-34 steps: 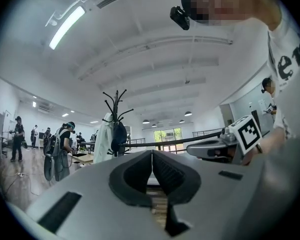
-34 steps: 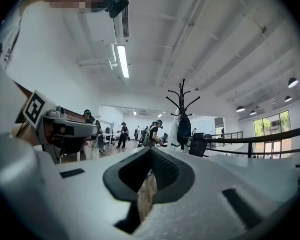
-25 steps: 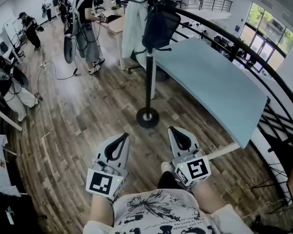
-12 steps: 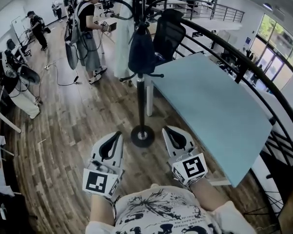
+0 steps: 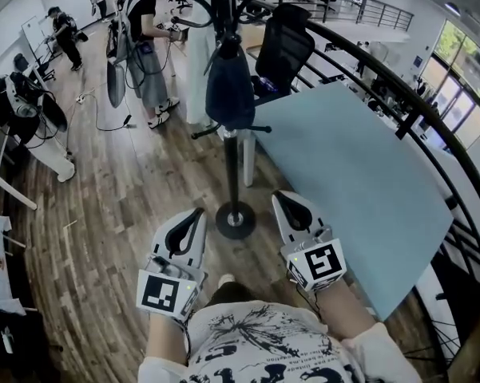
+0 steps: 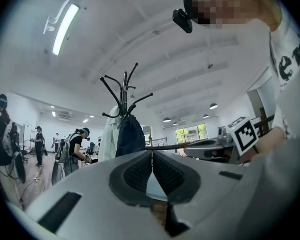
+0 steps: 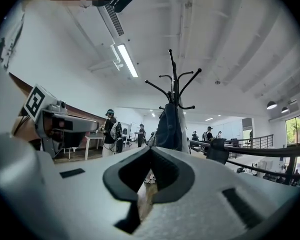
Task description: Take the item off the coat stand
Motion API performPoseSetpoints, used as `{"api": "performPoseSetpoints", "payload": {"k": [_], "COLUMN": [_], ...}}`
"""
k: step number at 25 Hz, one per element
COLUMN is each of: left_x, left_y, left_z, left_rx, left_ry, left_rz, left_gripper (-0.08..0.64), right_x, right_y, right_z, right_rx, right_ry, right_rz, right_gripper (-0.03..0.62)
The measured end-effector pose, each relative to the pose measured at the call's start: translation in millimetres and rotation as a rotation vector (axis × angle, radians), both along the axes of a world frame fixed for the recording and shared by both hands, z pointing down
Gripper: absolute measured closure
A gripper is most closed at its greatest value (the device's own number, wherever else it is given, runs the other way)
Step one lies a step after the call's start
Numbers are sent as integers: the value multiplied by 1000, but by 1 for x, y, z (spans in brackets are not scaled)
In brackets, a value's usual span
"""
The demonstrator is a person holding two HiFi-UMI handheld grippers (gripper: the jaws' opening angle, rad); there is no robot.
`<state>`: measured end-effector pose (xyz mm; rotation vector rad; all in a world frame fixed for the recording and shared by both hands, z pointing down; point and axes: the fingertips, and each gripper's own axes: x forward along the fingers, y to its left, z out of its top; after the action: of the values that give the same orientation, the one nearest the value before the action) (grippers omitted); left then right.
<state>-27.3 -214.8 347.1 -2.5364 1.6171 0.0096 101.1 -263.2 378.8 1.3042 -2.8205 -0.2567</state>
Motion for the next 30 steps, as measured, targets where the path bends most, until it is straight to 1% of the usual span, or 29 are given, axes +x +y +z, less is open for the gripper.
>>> {"api": "performPoseSetpoints", "payload": {"k": [7,14,15,17,18,22,25,28,30], "left_x": [-18,-32,-34,-38,-39,-40,-42,-47,-51], "left_y": [-54,-90,-93,-99,-102,-110,-114,-117,-121], "left_z": [-8,-19,-19,-19,-19,-19,-13,4,5], "left_rx": [19,46,51,66,72,76,55,-11,-14], "left_ry": [0,4,4,4,5,12,8,-3,0], "left_rz": [33,69,70,75,80,101,112,122,114], "left_gripper": [555,555,555,555,555,555,555,555,555], "right_x": [-16,-32,-35,-43,-46,-59,-68,-80,-85], "right_y": [-54,-102,-109,-122,-128,-155,-175,-193,-205], "right_z": [-13,-29,-30,-33,-36,-53,-55,-51,-49], "right_rx": [23,30,26,18,20,54,35,-1,-17], "right_ry": [-16,-32,-28,-16,-10,-1,-7,2,0], "right_rz": [45,83,83,78,76,81,74,72,86], "right_gripper": [598,597,589,481,477,381,332,322,322]}}
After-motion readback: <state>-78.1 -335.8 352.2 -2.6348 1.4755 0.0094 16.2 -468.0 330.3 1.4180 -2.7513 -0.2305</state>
